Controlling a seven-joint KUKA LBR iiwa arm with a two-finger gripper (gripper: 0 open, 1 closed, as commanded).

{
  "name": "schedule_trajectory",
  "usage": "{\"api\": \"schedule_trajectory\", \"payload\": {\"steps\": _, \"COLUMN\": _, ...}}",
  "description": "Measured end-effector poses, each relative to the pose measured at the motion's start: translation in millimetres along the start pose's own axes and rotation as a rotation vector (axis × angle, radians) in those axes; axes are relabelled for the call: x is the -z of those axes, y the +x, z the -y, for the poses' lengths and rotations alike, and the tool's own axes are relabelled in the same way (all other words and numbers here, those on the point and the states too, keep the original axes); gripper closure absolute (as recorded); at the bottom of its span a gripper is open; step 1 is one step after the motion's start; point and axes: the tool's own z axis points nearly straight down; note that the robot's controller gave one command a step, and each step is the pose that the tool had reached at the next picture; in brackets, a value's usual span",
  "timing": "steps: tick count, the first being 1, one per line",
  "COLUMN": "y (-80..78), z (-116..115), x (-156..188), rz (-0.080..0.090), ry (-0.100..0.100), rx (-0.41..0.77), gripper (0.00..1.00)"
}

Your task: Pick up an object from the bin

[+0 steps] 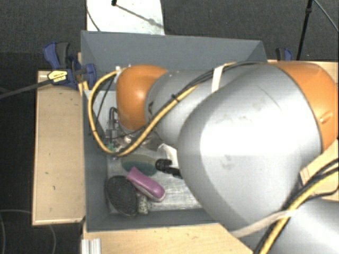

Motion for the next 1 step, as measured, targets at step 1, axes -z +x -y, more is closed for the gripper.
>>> {"api": "schedule_trajectory", "payload": {"steps": 1, "y": -0.9, "z": -0.7, "x": 14.2, "rz": 0.002, "ry": -0.005, "rx": 0.003, "gripper": 1.0}}
